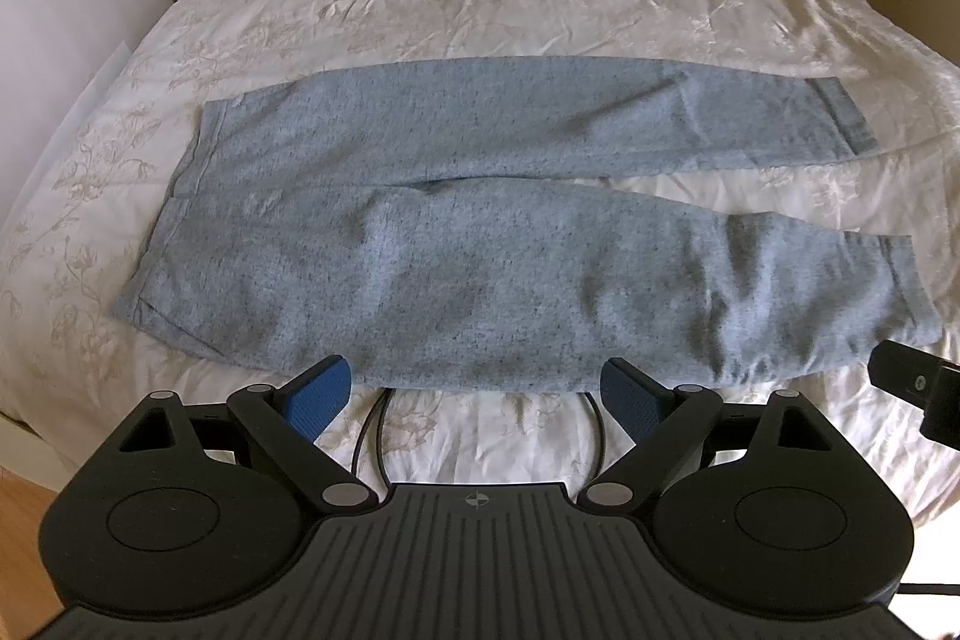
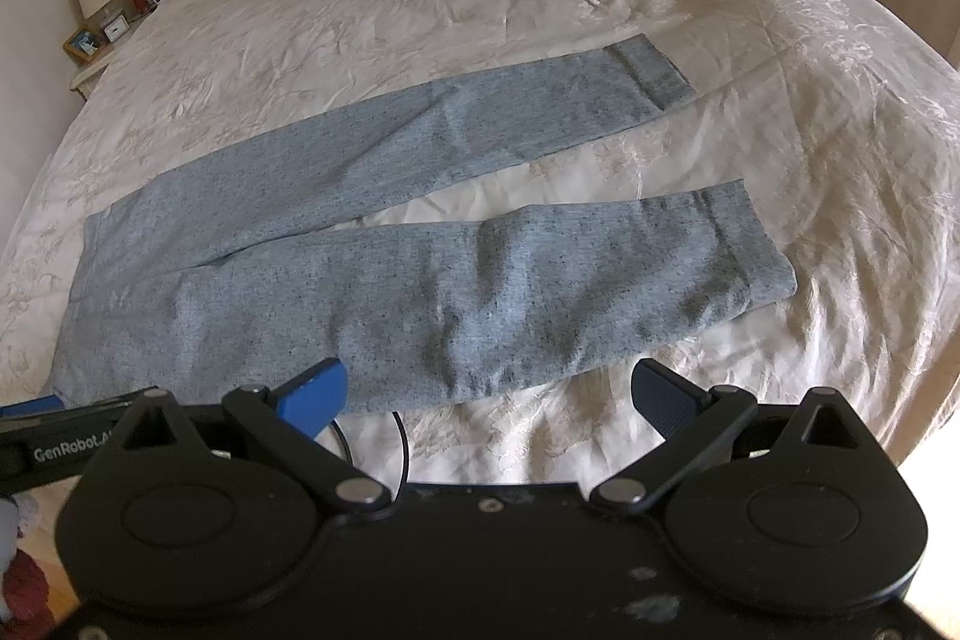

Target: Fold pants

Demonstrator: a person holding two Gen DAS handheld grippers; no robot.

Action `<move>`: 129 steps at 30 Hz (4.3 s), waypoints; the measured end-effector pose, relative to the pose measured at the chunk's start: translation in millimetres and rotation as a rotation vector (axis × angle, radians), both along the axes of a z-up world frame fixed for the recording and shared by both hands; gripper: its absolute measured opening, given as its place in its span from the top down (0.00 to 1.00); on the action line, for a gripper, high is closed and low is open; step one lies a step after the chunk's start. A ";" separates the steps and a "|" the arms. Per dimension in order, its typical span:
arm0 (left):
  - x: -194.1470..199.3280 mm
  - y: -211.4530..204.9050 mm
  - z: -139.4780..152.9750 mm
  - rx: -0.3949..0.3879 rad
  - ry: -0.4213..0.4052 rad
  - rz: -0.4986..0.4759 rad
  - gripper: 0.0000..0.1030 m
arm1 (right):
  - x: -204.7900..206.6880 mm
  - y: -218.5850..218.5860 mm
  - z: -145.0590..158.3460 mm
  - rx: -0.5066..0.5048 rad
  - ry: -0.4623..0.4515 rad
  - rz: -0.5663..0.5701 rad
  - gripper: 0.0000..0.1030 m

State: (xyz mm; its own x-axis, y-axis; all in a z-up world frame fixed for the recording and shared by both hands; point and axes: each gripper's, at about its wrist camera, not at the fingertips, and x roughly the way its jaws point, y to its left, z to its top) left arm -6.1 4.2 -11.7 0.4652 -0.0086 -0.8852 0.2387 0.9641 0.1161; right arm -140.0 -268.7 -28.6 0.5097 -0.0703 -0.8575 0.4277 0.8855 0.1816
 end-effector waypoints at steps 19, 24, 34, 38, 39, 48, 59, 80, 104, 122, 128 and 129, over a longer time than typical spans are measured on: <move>-3.0 7.9 2.2 -0.004 -0.024 0.004 0.26 | 0.2 5.5 2.4 0.007 -0.101 0.017 0.00; -1.1 26.0 3.5 -0.026 -0.036 0.031 0.27 | 1.5 12.7 3.4 0.004 -0.191 -0.002 0.00; 32.6 40.9 -7.8 0.008 -0.049 -0.026 0.36 | 30.1 27.8 4.2 -0.146 -0.241 -0.011 0.00; 57.0 46.4 -12.2 -0.015 -0.025 -0.052 0.38 | 42.2 23.9 1.5 -0.120 -0.212 -0.026 0.00; 64.3 47.6 -13.3 -0.017 -0.017 -0.059 0.39 | 46.5 21.6 -0.9 -0.103 -0.195 -0.032 0.00; 134.8 54.1 -19.4 -0.033 0.031 -0.119 0.39 | 82.1 7.4 -20.4 -0.032 -0.060 -0.163 0.02; 203.5 31.3 -24.4 -0.046 0.027 -0.082 0.39 | 150.6 -54.6 -24.9 0.005 0.004 -0.236 0.05; 284.8 -8.8 -75.2 0.013 0.134 0.067 0.39 | 374.4 -216.7 -130.3 0.112 0.111 -0.461 0.13; 352.6 -16.7 -102.3 -0.198 0.237 0.141 0.39 | 298.5 -211.8 -139.8 0.188 0.166 -0.489 0.96; 419.6 -27.6 -173.1 -0.240 0.457 0.282 0.42 | 276.6 -200.3 -137.0 0.219 0.140 -0.480 0.96; 407.3 -19.7 -166.2 -0.311 0.443 0.284 0.97 | 265.7 -197.3 -127.7 0.221 0.109 -0.475 0.96; 398.1 -20.7 -154.0 -0.301 0.408 0.254 0.97 | 263.1 -196.6 -125.3 0.221 0.104 -0.476 0.96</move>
State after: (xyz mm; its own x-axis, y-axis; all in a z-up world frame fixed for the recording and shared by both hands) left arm 392.0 -16.5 -165.7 0.1059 -0.2208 -0.9696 -0.0374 0.9735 -0.2257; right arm 123.1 -465.3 -153.9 0.3766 -0.0853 -0.9224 0.7985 0.5346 0.2766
